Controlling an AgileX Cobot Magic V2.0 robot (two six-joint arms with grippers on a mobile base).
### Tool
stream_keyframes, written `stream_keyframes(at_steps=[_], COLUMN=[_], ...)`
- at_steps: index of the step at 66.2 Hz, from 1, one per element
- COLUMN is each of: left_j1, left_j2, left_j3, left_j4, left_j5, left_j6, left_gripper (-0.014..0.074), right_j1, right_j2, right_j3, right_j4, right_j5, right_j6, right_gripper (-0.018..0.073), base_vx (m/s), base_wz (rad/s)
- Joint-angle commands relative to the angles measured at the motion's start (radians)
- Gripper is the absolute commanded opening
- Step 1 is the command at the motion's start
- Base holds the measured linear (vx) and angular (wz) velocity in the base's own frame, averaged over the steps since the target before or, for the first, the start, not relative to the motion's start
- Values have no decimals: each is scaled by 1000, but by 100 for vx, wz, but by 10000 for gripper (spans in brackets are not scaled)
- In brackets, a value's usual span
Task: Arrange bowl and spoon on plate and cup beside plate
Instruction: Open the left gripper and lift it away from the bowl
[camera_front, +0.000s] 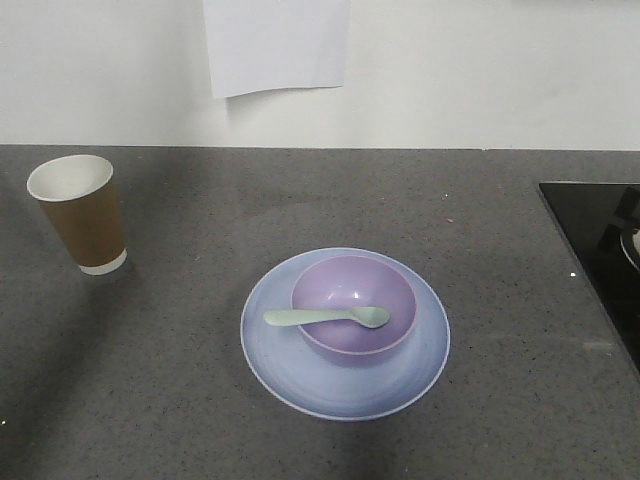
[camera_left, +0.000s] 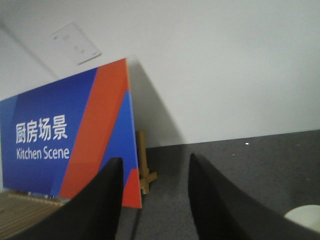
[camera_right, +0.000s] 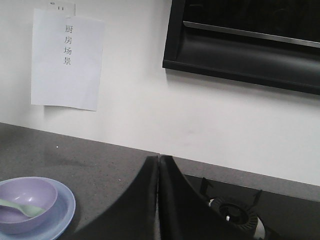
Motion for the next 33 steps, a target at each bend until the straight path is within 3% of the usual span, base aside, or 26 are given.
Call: stream_keyframes(at_steps=[1,15,25,33], left_j1=[103,333,410,430], left_j2=[-19,59,130,179], left_j3=[-24,-24,-24,-24], left_j4=[-54,-435,-711,-868], left_j5=[-108,-170,-137,-127], left_j6=[-39,16,122,155], left_gripper=[244,216,260,312], right_j1=[-4,-4,-4,-4], right_j2=[32,32,32,32], right_j3=[-11,-11,-11,-11], right_j4=[3,10,10,10], right_j5=[-85,-86,-86,-86], right_j6=[-2,-2,-2,-2], right_gripper=[-5,-5,-5,-5], base_vx=[0,0,0,0], base_wz=[0,0,0,0])
